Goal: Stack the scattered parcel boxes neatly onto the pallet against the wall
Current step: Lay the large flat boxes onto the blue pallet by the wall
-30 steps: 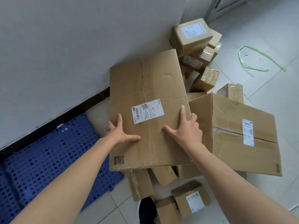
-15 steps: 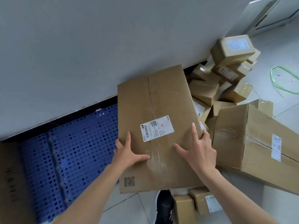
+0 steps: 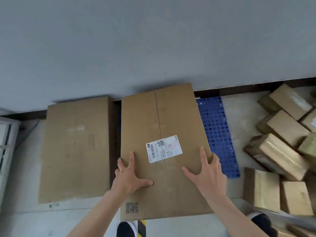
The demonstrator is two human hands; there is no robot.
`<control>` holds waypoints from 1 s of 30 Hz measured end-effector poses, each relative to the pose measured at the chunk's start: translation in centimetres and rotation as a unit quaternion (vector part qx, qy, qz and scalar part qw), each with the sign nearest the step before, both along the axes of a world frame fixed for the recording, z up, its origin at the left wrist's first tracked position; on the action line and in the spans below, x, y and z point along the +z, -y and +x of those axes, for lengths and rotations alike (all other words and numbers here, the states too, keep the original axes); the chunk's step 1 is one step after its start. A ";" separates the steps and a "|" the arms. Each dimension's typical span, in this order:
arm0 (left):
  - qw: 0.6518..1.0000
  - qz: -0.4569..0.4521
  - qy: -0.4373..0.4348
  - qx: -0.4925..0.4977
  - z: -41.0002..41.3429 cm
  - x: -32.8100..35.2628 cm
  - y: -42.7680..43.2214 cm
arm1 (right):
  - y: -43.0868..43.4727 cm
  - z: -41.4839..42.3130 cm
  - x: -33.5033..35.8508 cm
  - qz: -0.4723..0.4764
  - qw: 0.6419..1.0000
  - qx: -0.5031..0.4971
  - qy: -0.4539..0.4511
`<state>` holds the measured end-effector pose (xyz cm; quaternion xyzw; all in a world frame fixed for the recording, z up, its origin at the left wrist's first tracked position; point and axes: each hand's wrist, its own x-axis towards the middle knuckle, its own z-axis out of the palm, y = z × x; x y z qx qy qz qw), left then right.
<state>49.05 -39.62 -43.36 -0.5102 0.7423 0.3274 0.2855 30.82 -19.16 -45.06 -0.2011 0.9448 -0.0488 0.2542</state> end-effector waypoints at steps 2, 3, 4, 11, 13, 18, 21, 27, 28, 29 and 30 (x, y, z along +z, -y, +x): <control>1.000 -0.002 -0.004 0.023 3.4 -1.8 2.0 | 2.7 2.6 -2.4 -0.005 1.000 0.015 0.003; 1.000 -0.006 -0.006 0.030 4.7 -2.8 3.0 | 3.9 3.7 -3.6 -0.007 1.000 0.021 0.002; 0.999 -0.013 -0.010 0.032 5.7 -3.7 4.1 | 5.0 4.6 -4.8 -0.010 1.000 0.022 0.001; 0.997 -0.073 -0.033 0.018 6.5 -10.8 9.9 | 10.0 6.8 -12.1 -0.049 0.999 -0.005 -0.016; 0.996 -0.087 -0.028 0.017 6.1 -12.4 10.5 | 10.8 6.6 -13.6 -0.045 0.999 0.009 -0.016; 0.989 -0.136 0.049 -0.044 4.3 -13.2 10.2 | 10.5 6.1 -15.1 -0.042 0.998 0.054 0.016; 0.986 -0.139 0.057 -0.074 1.8 -11.3 8.6 | 9.3 4.8 -13.7 -0.044 0.994 0.104 0.005; 0.987 -0.078 -0.037 -0.136 -10.8 -3.7 -0.1 | 2.0 -2.8 -6.1 -0.068 0.997 0.033 -0.003; 0.984 -0.080 -0.055 -0.150 -13.7 -2.2 -2.0 | -0.2 -4.8 -4.6 -0.074 0.997 0.002 -0.002; 0.981 -0.072 -0.069 -0.166 -16.7 -0.7 -4.2 | -2.8 -6.9 -3.0 -0.079 0.996 -0.038 -0.005; 0.978 -0.054 -0.080 -0.184 -19.8 0.6 -6.6 | -5.7 -9.1 -1.4 -0.083 0.993 -0.083 -0.013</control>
